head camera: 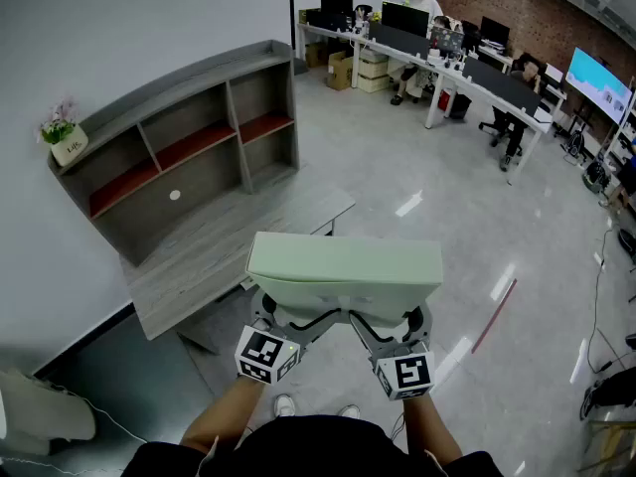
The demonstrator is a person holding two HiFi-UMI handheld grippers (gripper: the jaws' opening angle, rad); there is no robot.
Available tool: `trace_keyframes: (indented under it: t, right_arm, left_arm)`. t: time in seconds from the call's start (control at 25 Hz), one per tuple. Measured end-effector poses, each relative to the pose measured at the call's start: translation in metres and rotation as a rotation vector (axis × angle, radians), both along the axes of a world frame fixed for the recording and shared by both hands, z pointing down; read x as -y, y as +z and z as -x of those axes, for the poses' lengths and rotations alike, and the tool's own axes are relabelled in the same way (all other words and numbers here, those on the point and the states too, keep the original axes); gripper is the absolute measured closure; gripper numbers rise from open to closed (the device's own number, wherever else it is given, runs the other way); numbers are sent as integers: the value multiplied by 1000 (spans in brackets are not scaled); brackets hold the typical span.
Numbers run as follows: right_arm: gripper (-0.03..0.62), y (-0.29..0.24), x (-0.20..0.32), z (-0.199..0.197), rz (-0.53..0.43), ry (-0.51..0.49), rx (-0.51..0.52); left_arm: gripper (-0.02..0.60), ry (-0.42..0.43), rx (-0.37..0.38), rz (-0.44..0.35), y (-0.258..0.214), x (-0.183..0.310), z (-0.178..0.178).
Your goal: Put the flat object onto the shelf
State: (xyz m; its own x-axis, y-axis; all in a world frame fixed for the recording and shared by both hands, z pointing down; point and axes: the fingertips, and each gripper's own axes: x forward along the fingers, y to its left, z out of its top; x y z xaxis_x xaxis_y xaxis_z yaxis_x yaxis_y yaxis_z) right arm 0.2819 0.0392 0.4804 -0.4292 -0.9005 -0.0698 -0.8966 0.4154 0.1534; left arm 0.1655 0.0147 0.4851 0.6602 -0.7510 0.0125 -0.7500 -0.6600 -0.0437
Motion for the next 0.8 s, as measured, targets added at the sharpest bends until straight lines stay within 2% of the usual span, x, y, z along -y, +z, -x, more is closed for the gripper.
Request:
trace_keyframes:
  t: [0.2,0.44,0.8]
  right_arm:
    - [106,-3,0,5,-6,2,0]
    - [106,3,2,17,77,13,-24]
    - [100,-9,11,42,3,5,-21]
  left_arm:
    - [26,-1,2,-3,-3,0,5]
    - [26,3,-6,-5,-3,6,15]
    - [25,12,-27,-14,-6,12,41]
